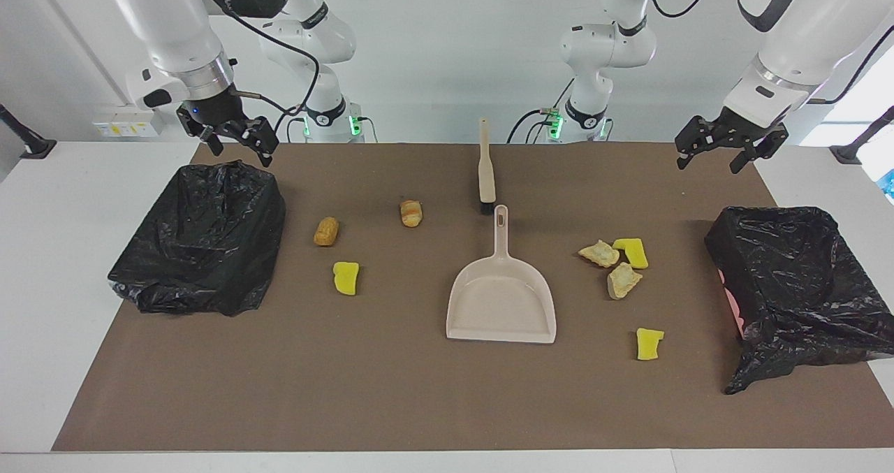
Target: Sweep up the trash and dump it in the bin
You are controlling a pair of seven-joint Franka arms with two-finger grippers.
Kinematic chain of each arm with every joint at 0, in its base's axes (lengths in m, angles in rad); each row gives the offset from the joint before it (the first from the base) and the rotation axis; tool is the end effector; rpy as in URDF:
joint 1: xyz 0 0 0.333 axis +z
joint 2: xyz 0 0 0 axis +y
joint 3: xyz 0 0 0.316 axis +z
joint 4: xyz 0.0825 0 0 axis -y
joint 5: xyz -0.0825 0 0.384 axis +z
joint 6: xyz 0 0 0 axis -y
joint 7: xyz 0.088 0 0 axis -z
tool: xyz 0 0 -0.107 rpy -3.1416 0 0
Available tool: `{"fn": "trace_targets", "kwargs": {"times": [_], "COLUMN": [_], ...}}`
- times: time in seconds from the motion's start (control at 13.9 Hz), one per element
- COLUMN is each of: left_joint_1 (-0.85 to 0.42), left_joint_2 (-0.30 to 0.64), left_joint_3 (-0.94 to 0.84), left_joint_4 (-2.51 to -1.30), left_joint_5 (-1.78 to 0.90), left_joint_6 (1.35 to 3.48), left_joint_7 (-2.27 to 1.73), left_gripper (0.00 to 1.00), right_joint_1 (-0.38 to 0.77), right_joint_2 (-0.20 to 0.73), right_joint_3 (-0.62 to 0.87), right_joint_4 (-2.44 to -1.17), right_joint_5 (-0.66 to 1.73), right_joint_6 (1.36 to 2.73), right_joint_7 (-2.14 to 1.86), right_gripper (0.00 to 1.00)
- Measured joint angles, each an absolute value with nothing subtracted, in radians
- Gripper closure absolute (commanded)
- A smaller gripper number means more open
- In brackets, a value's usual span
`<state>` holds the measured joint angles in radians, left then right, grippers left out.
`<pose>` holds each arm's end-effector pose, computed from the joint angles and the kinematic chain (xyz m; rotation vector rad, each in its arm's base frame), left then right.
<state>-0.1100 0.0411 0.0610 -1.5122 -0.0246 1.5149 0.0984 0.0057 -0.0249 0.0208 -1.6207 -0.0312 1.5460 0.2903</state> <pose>0.5609 -0.0310 0.6243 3.1094 -0.2310 -0.0589 0.5430 0.0111 0.6126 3.0747 -0.4079 -0.0685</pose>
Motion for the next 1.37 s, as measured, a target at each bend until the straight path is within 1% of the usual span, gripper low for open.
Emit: {"fn": "trace_targets", "kwargs": {"times": [0.72, 1.08, 1.23, 1.37], "left_joint_1": [-0.111, -0.118, -0.151, -0.211], "left_joint_2": [0.041, 0.028, 0.007, -0.023], "left_joint_3": [0.058, 0.044, 0.041, 0.037], "left_joint_4": [-1.518, -1.551, -1.585, -1.631], "left_joint_5": [-0.025, -0.081, -0.092, -0.093], "left_joint_6": [1.5, 1.498, 1.5, 1.523], "left_joint_7": [0.102, 0.104, 0.104, 0.098], "left_gripper": [0.0, 0.0, 0.0, 0.0], "right_joint_1": [0.019, 0.015, 0.015, 0.015], "right_joint_2": [-0.025, -0.025, -0.025, -0.025], "right_joint_3": [0.017, 0.012, 0.012, 0.012], "right_joint_4": [-1.621, -1.62, -1.62, -1.62], "right_joint_5": [-0.031, -0.031, -0.031, -0.031], "right_joint_6": [1.546, 1.546, 1.546, 1.546], "right_joint_7": [0.29, 0.29, 0.29, 0.29], "right_gripper": [0.0, 0.0, 0.0, 0.0]}}
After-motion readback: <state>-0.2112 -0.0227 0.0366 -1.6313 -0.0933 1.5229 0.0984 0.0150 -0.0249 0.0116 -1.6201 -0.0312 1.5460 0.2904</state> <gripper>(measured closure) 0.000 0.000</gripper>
